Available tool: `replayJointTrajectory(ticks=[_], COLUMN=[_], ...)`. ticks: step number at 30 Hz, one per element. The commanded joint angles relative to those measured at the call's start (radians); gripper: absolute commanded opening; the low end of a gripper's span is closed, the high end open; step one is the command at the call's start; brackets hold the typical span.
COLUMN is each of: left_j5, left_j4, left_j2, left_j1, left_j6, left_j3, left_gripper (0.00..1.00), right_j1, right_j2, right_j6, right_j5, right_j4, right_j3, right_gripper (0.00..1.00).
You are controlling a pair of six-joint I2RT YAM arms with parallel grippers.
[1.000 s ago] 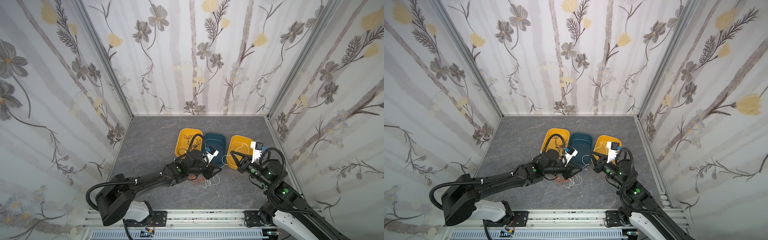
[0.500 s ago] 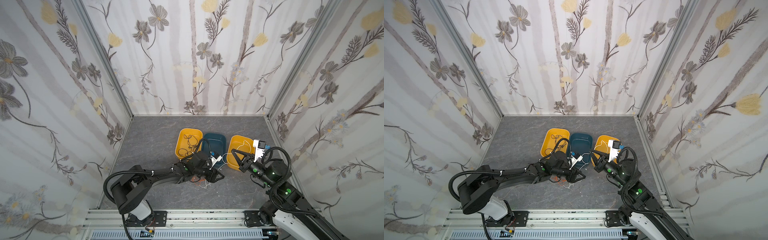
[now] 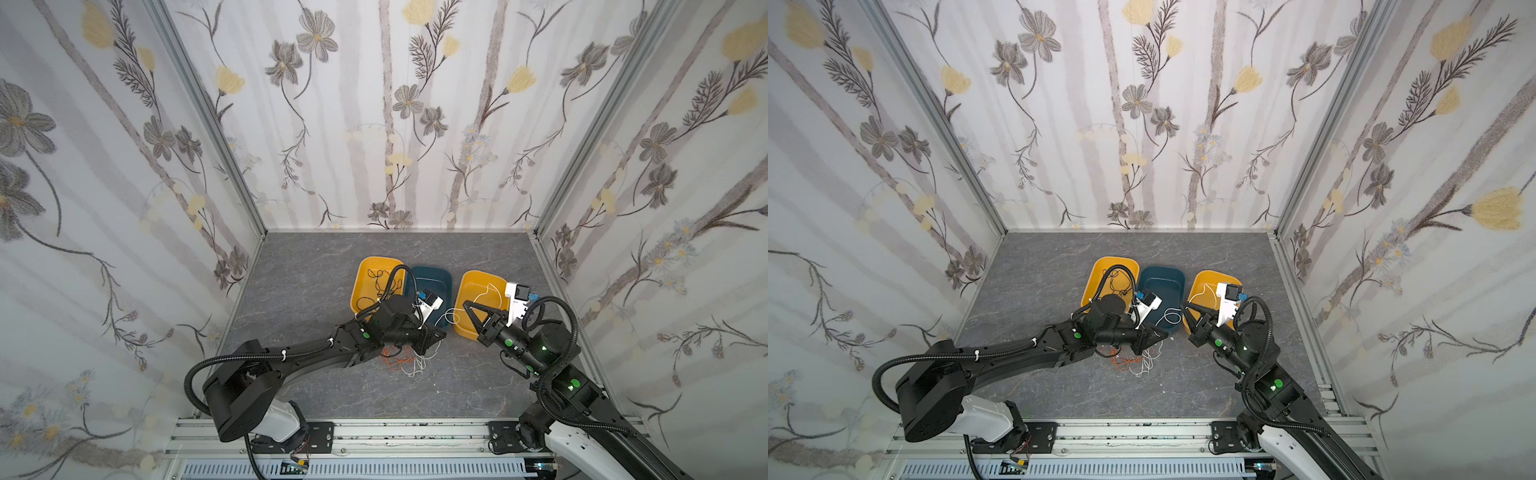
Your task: Untangle the cables
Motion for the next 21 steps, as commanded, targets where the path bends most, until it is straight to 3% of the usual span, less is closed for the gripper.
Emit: replayJointTrajectory(ticks=[1,10,21], left_j5=[-0.041,-0.128,-0.201], left_j4=[-0.023,-0.087,-0.158], left_j2=[-0.034,-0.076,-0.083], left_j1=[0.007,0.039,0.074], left_j6=[0.017,-0.007,-0.076], left_j3=[0.026,0.087,0.136], left_gripper=[0.0,0.0,0.0], right_j1=[-0.002,-0.002,-0.003], right_j2=[0.008,0.006,-0.124], right_j6=[-0.002,-0.02,0.028], right_j5=[0.025,0.039,0.067], right_j4=[0.006,-0.038,-0.097], right_j3=[-0.013,-0.044,-0.186], right_gripper=[0.15,0.32,0.41])
